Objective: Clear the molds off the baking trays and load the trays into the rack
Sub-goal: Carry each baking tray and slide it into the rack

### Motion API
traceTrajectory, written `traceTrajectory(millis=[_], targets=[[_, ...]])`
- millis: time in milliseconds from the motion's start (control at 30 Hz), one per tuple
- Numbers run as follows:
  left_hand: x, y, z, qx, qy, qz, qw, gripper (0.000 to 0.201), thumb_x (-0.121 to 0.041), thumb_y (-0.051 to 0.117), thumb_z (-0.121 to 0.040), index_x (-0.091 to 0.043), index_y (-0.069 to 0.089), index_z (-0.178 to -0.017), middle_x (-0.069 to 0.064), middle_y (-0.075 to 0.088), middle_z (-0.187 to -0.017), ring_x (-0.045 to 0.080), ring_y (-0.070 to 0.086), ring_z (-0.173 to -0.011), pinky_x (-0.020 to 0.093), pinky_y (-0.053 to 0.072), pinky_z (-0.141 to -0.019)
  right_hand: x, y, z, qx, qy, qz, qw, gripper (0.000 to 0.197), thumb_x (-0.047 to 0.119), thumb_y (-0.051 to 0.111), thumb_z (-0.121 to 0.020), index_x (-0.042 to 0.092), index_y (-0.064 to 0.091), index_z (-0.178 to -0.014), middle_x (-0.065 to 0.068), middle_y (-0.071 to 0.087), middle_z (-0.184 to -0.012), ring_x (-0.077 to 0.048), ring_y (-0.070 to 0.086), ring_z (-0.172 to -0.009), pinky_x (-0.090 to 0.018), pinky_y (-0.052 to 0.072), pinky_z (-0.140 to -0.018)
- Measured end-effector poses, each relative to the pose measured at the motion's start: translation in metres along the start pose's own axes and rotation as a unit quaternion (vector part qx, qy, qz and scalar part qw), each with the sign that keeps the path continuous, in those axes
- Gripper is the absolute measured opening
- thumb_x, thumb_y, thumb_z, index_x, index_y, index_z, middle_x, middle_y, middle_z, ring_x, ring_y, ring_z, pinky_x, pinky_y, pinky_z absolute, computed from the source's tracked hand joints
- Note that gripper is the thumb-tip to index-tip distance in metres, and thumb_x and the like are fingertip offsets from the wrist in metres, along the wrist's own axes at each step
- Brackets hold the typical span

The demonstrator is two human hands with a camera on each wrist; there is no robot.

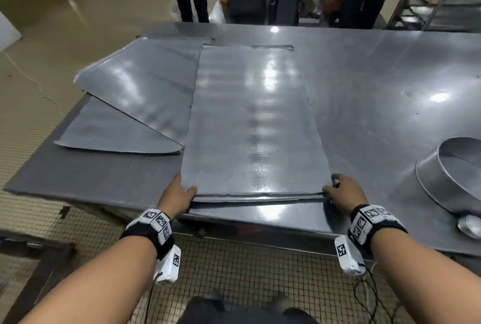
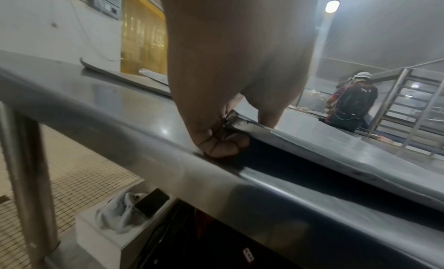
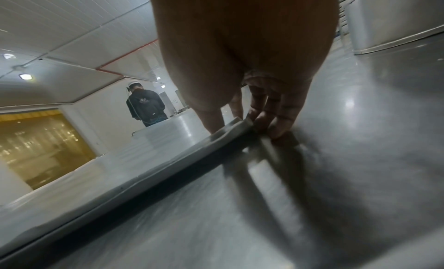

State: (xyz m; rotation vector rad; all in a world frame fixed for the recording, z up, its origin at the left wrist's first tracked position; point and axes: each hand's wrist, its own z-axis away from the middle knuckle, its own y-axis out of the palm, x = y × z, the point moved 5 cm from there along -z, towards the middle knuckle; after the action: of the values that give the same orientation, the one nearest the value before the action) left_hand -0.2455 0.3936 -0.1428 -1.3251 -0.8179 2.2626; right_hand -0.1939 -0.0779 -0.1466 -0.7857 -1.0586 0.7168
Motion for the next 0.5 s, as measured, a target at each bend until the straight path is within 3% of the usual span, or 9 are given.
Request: traceTrajectory(millis=[67,133,200,367,500], targets=[[-0.004,0.011,0.012,-0.010,-0.009,-0.007,1.000,0.054,-0.030,0.065,-0.093,-0.019,0.044,-0.141,0.007,0.061,-0.134,0.031,0.058,-0.120,0.038,0.046,-0.101,-0.010,-0.007,0.000,0.008,-0.005,0.007,1.000,0.024,0.026,0.069,-0.082,0.009,0.063,-0.098,-0.017,0.065,-0.098,-0.036,0.061,-0.088,-0.039,0.051,-0.077],[-0.008,0.017,0.024,-0.037,-0.004,-0.033,0.999,0.059,-0.033,0.066,-0.090,-0.020,0.042,-0.142,0.011,0.056,-0.136,0.035,0.054,-0.123,0.042,0.044,-0.103,-0.021,-0.011,0.000,0.016,-0.009,0.019,1.000,0.042,0.032,0.066,-0.087,0.015,0.060,-0.125,-0.019,0.057,-0.122,-0.039,0.057,-0.110,-0.042,0.048,-0.091],[-0.012,0.022,0.034,-0.067,-0.002,-0.054,0.996,0.066,-0.037,0.067,-0.087,-0.024,0.039,-0.146,0.012,0.051,-0.138,0.035,0.050,-0.125,0.042,0.041,-0.105,-0.025,-0.012,0.003,0.017,-0.025,0.029,0.999,0.056,0.042,0.064,-0.089,0.021,0.052,-0.140,-0.019,0.049,-0.136,-0.039,0.049,-0.125,-0.046,0.044,-0.103],[-0.020,0.036,0.051,-0.106,-0.052,-0.072,0.990,0.065,-0.040,0.062,-0.092,-0.015,0.038,-0.147,0.020,0.043,-0.142,0.039,0.050,-0.125,0.045,0.041,-0.103,-0.014,-0.010,0.008,0.003,-0.100,0.041,0.994,0.062,0.057,0.063,-0.087,0.025,0.055,-0.139,-0.011,0.048,-0.141,-0.032,0.042,-0.132,-0.046,0.039,-0.108],[-0.027,0.037,0.061,-0.151,-0.046,-0.139,0.978,0.064,-0.044,0.058,-0.094,-0.020,0.038,-0.150,0.018,0.039,-0.145,0.039,0.034,-0.132,0.051,0.036,-0.106,0.006,0.000,0.022,-0.018,-0.201,0.112,0.973,0.053,0.072,0.056,-0.082,0.035,0.065,-0.119,0.004,0.057,-0.127,-0.021,0.045,-0.122,-0.043,0.037,-0.101]])
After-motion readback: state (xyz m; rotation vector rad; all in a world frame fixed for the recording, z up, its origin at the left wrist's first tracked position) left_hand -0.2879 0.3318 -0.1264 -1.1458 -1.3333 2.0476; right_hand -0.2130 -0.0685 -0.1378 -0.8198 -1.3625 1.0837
